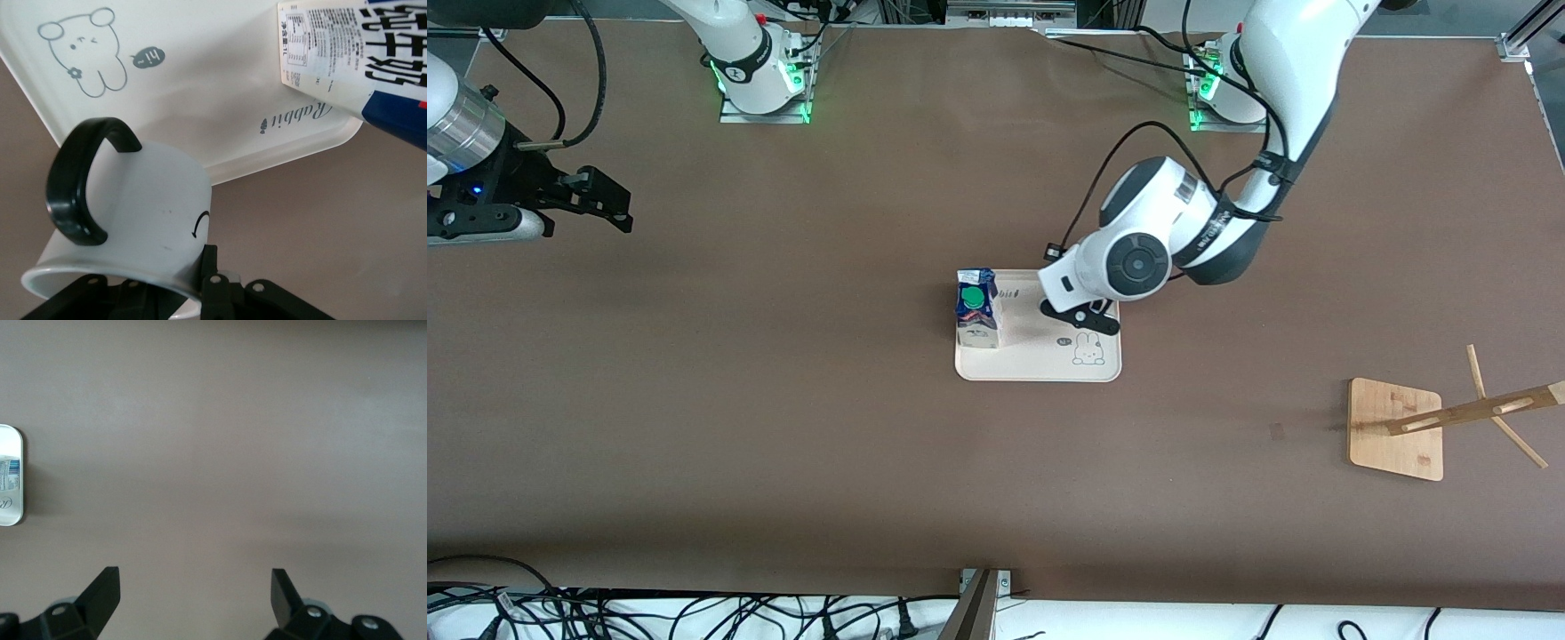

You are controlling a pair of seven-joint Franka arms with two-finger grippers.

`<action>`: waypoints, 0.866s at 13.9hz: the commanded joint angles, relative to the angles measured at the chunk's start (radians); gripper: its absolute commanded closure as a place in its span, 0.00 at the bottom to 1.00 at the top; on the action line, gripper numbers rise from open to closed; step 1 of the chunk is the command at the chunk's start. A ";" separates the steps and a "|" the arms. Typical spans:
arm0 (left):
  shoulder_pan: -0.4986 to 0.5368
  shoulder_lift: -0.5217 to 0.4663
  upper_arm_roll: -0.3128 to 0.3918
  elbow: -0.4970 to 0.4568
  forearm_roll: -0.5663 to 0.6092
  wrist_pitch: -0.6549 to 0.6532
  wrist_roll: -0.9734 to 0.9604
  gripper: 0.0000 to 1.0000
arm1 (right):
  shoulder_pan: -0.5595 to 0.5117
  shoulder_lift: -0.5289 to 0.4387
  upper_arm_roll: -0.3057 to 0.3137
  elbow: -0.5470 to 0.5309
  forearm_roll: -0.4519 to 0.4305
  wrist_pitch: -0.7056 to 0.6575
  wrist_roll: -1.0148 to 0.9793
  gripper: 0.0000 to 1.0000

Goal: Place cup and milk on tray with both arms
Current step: 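Lower the mug onto the tray beside the carton and open the left gripper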

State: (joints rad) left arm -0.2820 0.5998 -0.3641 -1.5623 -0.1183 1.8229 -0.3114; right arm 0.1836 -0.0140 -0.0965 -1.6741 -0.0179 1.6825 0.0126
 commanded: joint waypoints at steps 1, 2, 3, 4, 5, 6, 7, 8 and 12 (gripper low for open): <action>-0.019 0.046 0.020 0.059 0.022 -0.024 -0.018 1.00 | -0.006 0.005 0.003 0.016 -0.010 -0.017 0.004 0.00; -0.023 0.063 0.020 0.077 0.022 -0.024 -0.018 1.00 | -0.006 0.005 0.003 0.017 -0.010 -0.017 0.003 0.00; -0.023 0.083 0.024 0.096 0.023 -0.024 -0.018 1.00 | -0.006 0.005 0.003 0.016 -0.010 -0.017 0.003 0.00; -0.025 0.095 0.031 0.105 0.022 -0.022 -0.017 1.00 | -0.006 0.005 0.003 0.016 -0.010 -0.017 0.003 0.00; -0.025 0.103 0.034 0.111 0.023 -0.011 -0.015 1.00 | -0.006 0.005 0.003 0.016 -0.010 -0.017 0.004 0.00; -0.026 0.110 0.036 0.113 0.023 0.007 -0.015 1.00 | -0.006 0.005 0.003 0.016 -0.010 -0.017 0.004 0.00; -0.028 0.123 0.045 0.114 0.023 0.019 -0.012 1.00 | -0.006 0.005 0.003 0.016 -0.010 -0.017 0.003 0.00; -0.031 0.127 0.056 0.114 0.023 0.035 -0.011 1.00 | -0.006 0.005 0.003 0.016 -0.010 -0.017 0.003 0.00; -0.037 0.146 0.057 0.116 0.023 0.045 -0.009 1.00 | -0.006 0.005 0.003 0.016 -0.010 -0.017 0.003 0.00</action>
State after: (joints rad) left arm -0.2996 0.7301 -0.3168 -1.4834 -0.1182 1.8764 -0.3135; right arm 0.1835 -0.0129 -0.0966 -1.6741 -0.0179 1.6821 0.0127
